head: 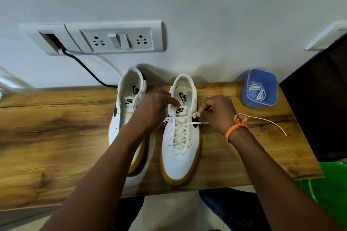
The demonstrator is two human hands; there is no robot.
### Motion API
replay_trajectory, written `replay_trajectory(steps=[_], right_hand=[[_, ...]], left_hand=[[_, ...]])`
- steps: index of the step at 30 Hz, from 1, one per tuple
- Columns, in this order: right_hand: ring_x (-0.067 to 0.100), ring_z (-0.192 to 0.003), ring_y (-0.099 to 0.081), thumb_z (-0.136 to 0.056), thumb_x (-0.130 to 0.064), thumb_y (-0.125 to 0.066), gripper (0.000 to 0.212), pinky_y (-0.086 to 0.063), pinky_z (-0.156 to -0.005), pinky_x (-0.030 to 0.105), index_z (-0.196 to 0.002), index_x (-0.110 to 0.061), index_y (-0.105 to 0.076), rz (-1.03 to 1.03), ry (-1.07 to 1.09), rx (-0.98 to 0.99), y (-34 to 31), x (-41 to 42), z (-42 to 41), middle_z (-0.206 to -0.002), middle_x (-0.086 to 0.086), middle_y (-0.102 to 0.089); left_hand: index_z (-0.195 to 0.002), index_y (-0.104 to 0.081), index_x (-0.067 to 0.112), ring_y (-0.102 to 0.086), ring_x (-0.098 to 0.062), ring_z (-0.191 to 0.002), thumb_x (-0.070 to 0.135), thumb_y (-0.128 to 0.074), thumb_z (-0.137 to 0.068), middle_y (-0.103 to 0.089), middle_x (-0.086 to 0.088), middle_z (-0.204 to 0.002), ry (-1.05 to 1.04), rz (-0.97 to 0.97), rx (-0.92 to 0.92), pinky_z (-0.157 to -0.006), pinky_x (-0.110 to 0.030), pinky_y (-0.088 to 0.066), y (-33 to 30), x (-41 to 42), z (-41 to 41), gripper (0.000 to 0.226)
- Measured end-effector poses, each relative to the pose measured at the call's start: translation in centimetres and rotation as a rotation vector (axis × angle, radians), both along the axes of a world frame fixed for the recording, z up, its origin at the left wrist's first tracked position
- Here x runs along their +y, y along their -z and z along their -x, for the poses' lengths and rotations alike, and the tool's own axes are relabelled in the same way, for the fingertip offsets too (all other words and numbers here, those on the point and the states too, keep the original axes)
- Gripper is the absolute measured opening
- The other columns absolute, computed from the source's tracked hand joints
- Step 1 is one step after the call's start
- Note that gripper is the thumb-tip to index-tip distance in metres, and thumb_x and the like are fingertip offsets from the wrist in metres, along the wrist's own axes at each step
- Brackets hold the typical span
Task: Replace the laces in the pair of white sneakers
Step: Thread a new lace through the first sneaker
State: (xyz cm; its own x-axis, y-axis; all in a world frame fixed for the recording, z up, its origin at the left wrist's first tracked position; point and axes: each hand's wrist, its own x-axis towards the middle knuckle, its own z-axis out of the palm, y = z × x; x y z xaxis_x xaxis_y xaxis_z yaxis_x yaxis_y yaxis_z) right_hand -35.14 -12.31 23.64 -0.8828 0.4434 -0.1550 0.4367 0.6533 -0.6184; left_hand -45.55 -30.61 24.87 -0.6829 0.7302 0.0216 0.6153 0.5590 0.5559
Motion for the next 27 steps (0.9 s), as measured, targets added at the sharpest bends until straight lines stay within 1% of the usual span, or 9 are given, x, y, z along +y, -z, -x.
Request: replay_trajectory(steps=[2,4,7,9,11,13,17,24,27], right_hand=[[0.017,-0.075,-0.065,-0.084,-0.012,-0.072,0.015,-0.041,-0.068,0.023,-0.070,-0.016,-0.073,-0.084,0.182,0.036,-0.4,1.9,-0.2,-0.077,0.003,-0.072],[0.021,-0.076,-0.067,-0.087,-0.013,-0.070,0.012,-0.047,-0.073,0.026,-0.076,-0.012,-0.074,-0.111,0.367,0.109,-0.7,3.9,-0.6,-0.080,0.008,-0.073],[0.026,-0.073,-0.071,-0.087,-0.013,-0.070,0.011,-0.059,-0.074,0.042,-0.077,-0.017,-0.068,0.010,0.506,0.226,-0.9,4.8,-0.9,-0.078,0.008,-0.071],[0.029,-0.076,-0.072,-0.085,-0.005,-0.068,0.011,-0.061,-0.072,0.044,-0.087,-0.015,-0.063,0.258,0.480,0.206,-1.1,4.0,-0.5,-0.084,0.009,-0.069],[0.029,-0.083,-0.071,-0.079,-0.001,-0.070,0.028,-0.060,-0.075,0.046,-0.100,-0.017,-0.061,0.381,0.365,0.127,-0.8,2.7,0.1,-0.091,0.007,-0.068],[0.024,-0.086,-0.068,-0.074,-0.006,-0.073,0.029,-0.059,-0.077,0.044,-0.100,-0.019,-0.066,0.372,0.214,0.067,-0.7,1.2,0.3,-0.092,0.001,-0.068],[0.016,-0.083,-0.066,-0.076,-0.006,-0.074,0.015,-0.053,-0.077,0.028,-0.090,-0.013,-0.074,0.281,-0.026,-0.013,-0.7,0.0,0.2,-0.087,-0.002,-0.071],[0.005,-0.062,-0.057,-0.068,-0.014,-0.087,0.015,-0.043,-0.060,0.015,-0.078,-0.014,-0.076,0.192,-0.068,0.030,-0.5,-0.2,-0.2,-0.068,-0.008,-0.066],[0.008,-0.063,-0.064,-0.069,-0.016,-0.085,0.014,-0.050,-0.061,0.020,-0.068,-0.021,-0.073,0.177,0.066,0.070,-0.3,0.2,-0.1,-0.065,-0.008,-0.068]], left_hand=[[-0.100,-0.079,0.021,-0.063,-0.017,-0.101,-0.007,-0.056,-0.089,-0.067,-0.003,-0.117,-0.005,-0.002,-0.011,-0.070,0.006,-0.030,-0.2,-0.1,-0.1,0.038],[-0.100,-0.079,0.020,-0.063,-0.016,-0.102,-0.006,-0.056,-0.089,-0.067,-0.003,-0.119,-0.015,-0.004,-0.022,-0.070,0.005,-0.031,-0.3,-0.1,-0.1,0.036],[-0.101,-0.079,0.020,-0.061,-0.016,-0.106,-0.003,-0.058,-0.090,-0.067,-0.003,-0.121,-0.021,0.001,-0.031,-0.069,0.005,-0.030,-0.4,-0.1,-0.2,0.033],[-0.101,-0.079,0.021,-0.061,-0.016,-0.104,-0.002,-0.057,-0.090,-0.066,-0.002,-0.121,-0.026,-0.003,-0.042,-0.070,0.006,-0.030,-0.4,-0.1,-0.2,0.033],[-0.100,-0.079,0.021,-0.062,-0.016,-0.103,-0.001,-0.057,-0.090,-0.067,-0.002,-0.120,-0.035,-0.012,-0.046,-0.070,0.004,-0.031,-0.4,-0.1,-0.2,0.033],[-0.101,-0.079,0.021,-0.063,-0.017,-0.104,0.000,-0.056,-0.090,-0.067,-0.001,-0.121,-0.043,-0.013,-0.057,-0.069,-0.002,-0.032,-0.4,0.0,-0.2,0.033],[-0.101,-0.079,0.022,-0.062,-0.017,-0.106,0.001,-0.056,-0.090,-0.066,-0.001,-0.122,-0.048,0.001,-0.066,-0.075,-0.011,-0.031,-0.3,0.2,-0.3,0.033],[-0.102,-0.079,0.023,-0.062,-0.018,-0.108,0.001,-0.056,-0.091,-0.066,0.000,-0.123,-0.051,0.012,-0.082,-0.079,-0.017,-0.035,-0.2,0.2,-0.2,0.034],[-0.100,-0.079,0.021,-0.063,-0.018,-0.108,0.000,-0.056,-0.089,-0.067,-0.002,-0.122,-0.055,0.009,-0.080,-0.081,-0.015,-0.035,-0.3,0.1,-0.2,0.034]])
